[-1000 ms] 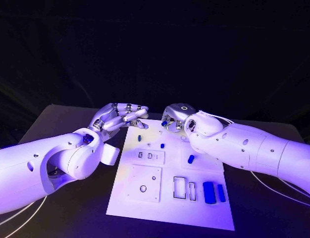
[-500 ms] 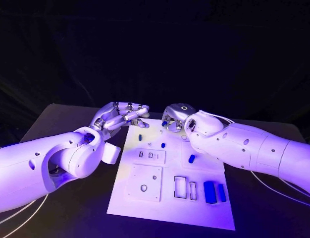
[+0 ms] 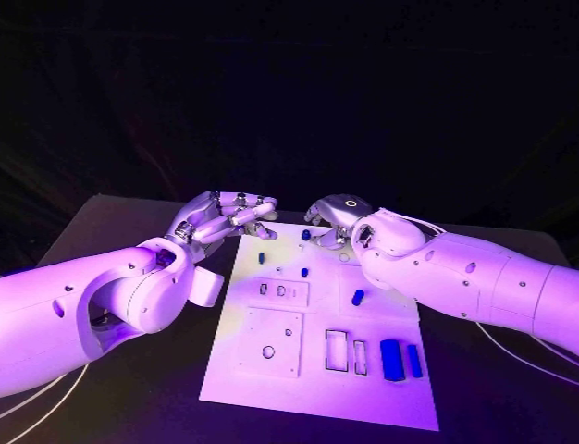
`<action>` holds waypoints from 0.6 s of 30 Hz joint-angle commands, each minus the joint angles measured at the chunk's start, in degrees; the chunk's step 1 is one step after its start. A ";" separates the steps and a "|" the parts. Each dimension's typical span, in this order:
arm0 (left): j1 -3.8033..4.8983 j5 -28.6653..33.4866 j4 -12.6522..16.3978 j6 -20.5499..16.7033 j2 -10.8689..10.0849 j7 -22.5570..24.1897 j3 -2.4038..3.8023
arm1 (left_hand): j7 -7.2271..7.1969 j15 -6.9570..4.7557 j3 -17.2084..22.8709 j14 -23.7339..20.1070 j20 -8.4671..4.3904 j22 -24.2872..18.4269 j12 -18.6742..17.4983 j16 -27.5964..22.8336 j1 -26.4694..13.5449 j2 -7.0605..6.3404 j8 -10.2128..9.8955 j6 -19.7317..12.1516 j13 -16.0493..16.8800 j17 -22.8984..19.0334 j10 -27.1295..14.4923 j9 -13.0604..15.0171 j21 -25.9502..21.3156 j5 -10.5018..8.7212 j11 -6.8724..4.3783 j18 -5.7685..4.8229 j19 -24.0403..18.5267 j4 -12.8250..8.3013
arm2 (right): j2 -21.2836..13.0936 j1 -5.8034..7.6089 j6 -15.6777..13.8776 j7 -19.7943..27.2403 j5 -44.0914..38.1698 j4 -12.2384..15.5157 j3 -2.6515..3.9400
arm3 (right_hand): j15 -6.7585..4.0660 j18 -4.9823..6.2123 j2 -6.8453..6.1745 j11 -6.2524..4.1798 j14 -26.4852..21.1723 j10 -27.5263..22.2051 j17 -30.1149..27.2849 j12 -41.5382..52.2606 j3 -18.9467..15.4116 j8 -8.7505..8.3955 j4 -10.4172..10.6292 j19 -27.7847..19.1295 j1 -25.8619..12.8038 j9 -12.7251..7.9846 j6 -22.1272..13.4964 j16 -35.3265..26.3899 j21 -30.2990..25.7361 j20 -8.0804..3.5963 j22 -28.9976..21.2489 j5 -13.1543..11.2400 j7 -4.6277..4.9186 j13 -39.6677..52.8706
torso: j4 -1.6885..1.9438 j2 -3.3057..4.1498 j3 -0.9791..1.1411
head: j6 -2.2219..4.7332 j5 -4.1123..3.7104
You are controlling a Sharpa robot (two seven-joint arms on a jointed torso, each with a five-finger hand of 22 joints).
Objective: Assemble the parts on the task board
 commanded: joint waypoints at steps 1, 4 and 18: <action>0.08 0.00 -0.13 1.05 0.00 0.24 0.04 | 0.10 0.04 -0.08 -0.25 0.02 -0.05 -0.33 -0.25 -0.01 0.41 -0.37 -0.47 -0.01 0.01 -0.35 -0.06 -0.26 0.06 0.02 0.43 -0.51 -0.24 | -2.94 0.24 -2.37 -0.33 1.54 3.26 0.26 | -0.60 0.45 0.40 -0.45 0.13 1.48 -0.10 1.38 -0.60 0.32 0.32 0.16 0.90 0.33 1.28 -0.02 -0.10 -0.51 0.40 0.44 0.07 0.19 | -0.19 -0.25 -0.11 | 0.16 -0.26; 0.09 0.10 -0.31 1.00 -0.12 0.12 0.03 | 0.10 0.04 -0.08 -0.25 0.02 -0.05 -0.33 -0.25 -0.01 0.41 -0.37 -0.47 -0.01 0.01 -0.35 -0.06 -0.26 0.06 0.02 0.43 -0.51 -0.24 | -7.20 0.77 -3.29 0.72 4.31 7.61 0.60 | -1.02 0.56 0.72 -1.13 0.12 6.50 -0.62 4.21 -0.56 0.94 1.10 0.05 0.77 0.79 3.36 -0.37 -0.67 -0.84 -0.04 0.64 1.11 1.03 | -0.70 -0.53 -0.07 | 0.13 0.01; 0.07 0.29 -0.85 1.46 -0.04 -0.21 0.02 | 0.14 0.08 -0.06 -0.40 0.08 -0.09 -0.36 -0.33 0.08 0.45 -0.42 -0.55 0.00 -0.01 -0.45 -0.07 -0.32 0.06 0.06 0.43 -0.65 -0.33 | -20.06 2.47 6.91 -2.57 13.32 16.82 0.99 | -2.66 -3.49 -1.23 -2.97 6.84 26.24 33.88 74.76 -7.52 5.96 6.81 11.35 -0.62 3.59 2.75 30.09 14.63 -2.10 21.95 3.11 0.20 71.32 | -2.32 -1.56 0.32 | 0.38 -0.41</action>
